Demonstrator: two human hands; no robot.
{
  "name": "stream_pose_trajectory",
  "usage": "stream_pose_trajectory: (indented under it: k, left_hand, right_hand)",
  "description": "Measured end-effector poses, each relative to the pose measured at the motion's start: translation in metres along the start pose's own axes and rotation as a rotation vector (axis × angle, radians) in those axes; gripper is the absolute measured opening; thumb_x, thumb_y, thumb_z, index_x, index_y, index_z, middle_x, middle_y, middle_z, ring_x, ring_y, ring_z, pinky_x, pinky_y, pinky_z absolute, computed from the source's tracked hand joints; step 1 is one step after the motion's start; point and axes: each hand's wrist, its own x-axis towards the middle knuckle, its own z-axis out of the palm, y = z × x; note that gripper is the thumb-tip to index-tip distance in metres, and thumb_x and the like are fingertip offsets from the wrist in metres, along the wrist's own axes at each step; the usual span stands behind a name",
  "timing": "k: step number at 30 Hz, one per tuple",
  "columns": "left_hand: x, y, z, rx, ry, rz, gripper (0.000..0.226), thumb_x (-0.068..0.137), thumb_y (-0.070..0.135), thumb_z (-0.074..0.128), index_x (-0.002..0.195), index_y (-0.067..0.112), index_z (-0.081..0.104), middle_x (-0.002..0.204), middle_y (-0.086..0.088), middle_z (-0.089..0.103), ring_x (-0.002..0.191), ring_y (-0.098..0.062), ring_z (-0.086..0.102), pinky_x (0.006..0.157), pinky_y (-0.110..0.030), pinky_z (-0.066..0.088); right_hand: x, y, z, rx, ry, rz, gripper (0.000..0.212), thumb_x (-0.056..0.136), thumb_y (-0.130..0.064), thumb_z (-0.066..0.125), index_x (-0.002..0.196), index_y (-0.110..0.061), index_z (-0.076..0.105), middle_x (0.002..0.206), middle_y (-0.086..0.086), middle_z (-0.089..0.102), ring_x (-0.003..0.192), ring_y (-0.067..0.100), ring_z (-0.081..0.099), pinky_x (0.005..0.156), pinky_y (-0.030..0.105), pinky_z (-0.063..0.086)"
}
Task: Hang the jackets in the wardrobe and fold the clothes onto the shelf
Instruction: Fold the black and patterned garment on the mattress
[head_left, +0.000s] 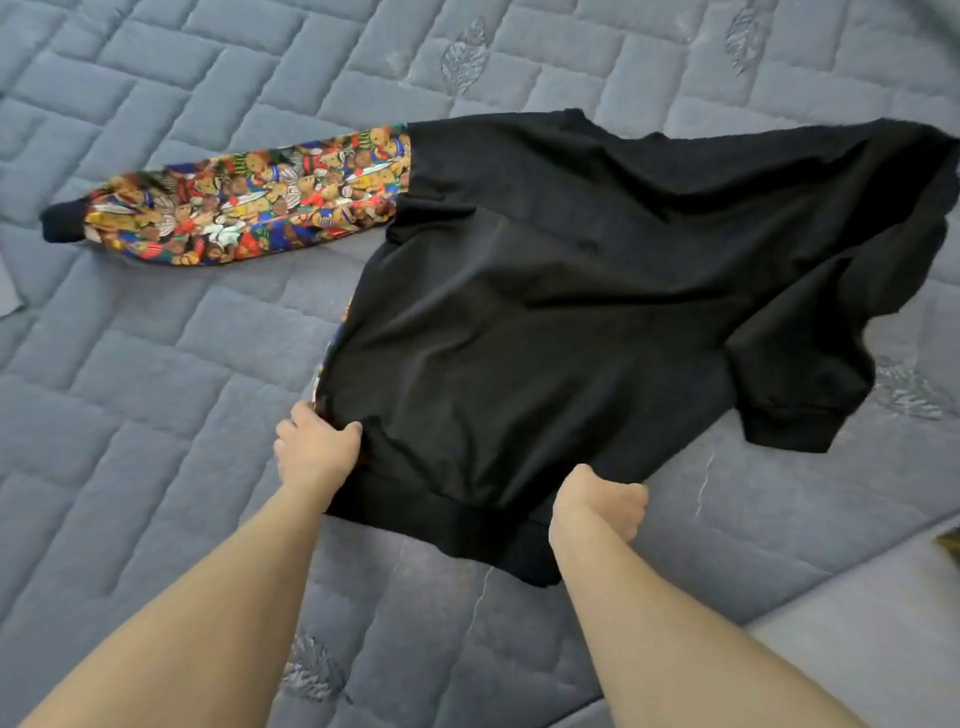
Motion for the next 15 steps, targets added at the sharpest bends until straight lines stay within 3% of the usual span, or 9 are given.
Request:
stream_pose_trajectory:
  k: [2,4,5,8,10,11,13,15]
  left_hand:
    - [0.007,-0.008,-0.008,-0.115,-0.059,0.03,0.04,0.09,0.025,0.062,0.124,0.005,0.057,0.125,-0.022,0.06,0.11,-0.038,0.056,0.093,-0.041,0.044]
    - [0.018,-0.014,-0.027,-0.081,-0.1,0.129,0.027,0.095,0.02,0.056,0.114,0.004,0.066,0.117,-0.022,0.066,0.104,-0.038,0.06,0.087,-0.038,0.045]
    - [0.025,-0.02,-0.042,-0.049,-0.06,0.163,0.026,0.096,0.019,0.053,0.112,0.003,0.066,0.118,-0.023,0.065,0.107,-0.04,0.059,0.088,-0.04,0.044]
    - [0.047,-0.048,-0.088,0.108,0.178,0.106,0.026,0.089,0.015,0.049,0.112,0.007,0.059,0.122,-0.025,0.057,0.113,-0.044,0.052,0.094,-0.047,0.042]
    - [0.039,-0.059,-0.1,0.275,0.342,0.025,0.035,0.084,0.012,0.051,0.119,0.009,0.051,0.127,-0.023,0.046,0.118,-0.044,0.043,0.098,-0.051,0.036]
    - [0.026,-0.057,-0.095,0.309,0.398,0.076,0.038,0.082,0.01,0.053,0.12,0.007,0.048,0.126,-0.024,0.043,0.116,-0.044,0.042,0.096,-0.052,0.035]
    - [-0.018,-0.041,-0.072,0.288,0.402,0.391,0.036,0.082,0.009,0.057,0.117,0.005,0.051,0.118,-0.024,0.049,0.105,-0.044,0.049,0.087,-0.052,0.042]
    - [-0.076,-0.021,-0.038,0.204,0.125,0.711,0.018,0.087,0.016,0.054,0.104,0.014,0.054,0.103,-0.011,0.058,0.095,-0.038,0.057,0.08,-0.045,0.049]
  right_hand:
    - [-0.005,0.003,0.004,0.049,0.011,-0.058,0.053,0.08,-0.017,0.059,0.131,-0.013,0.047,0.124,0.011,0.06,0.105,0.038,0.058,0.088,0.049,0.05]
    - [-0.009,-0.002,0.002,0.143,-0.041,-0.053,0.055,0.082,-0.023,0.06,0.135,-0.017,0.046,0.125,0.006,0.06,0.102,0.035,0.058,0.085,0.045,0.049]
    - [-0.009,-0.004,-0.001,0.209,-0.103,-0.019,0.052,0.083,-0.029,0.06,0.133,-0.018,0.049,0.125,0.004,0.059,0.101,0.033,0.057,0.085,0.043,0.048]
    - [-0.005,-0.016,-0.014,0.324,-0.326,0.027,0.037,0.084,-0.048,0.053,0.094,-0.015,0.064,0.115,0.005,0.064,0.096,0.028,0.058,0.088,0.041,0.05]
    - [0.004,-0.026,-0.025,0.283,-0.386,-0.034,0.035,0.09,-0.044,0.047,0.092,-0.016,0.068,0.123,0.002,0.057,0.107,0.029,0.054,0.093,0.041,0.045]
    - [0.01,-0.031,-0.03,0.246,-0.381,-0.067,0.033,0.092,-0.037,0.047,0.105,-0.014,0.066,0.124,0.003,0.05,0.112,0.029,0.05,0.097,0.041,0.04]
    - [0.022,-0.042,-0.038,0.141,-0.378,-0.146,0.036,0.095,-0.021,0.048,0.126,-0.004,0.055,0.116,0.009,0.051,0.104,0.029,0.048,0.09,0.041,0.038]
    - [0.031,-0.051,-0.04,0.055,-0.457,-0.198,0.034,0.094,-0.013,0.053,0.127,-0.003,0.052,0.109,0.012,0.057,0.098,0.028,0.054,0.084,0.04,0.041]
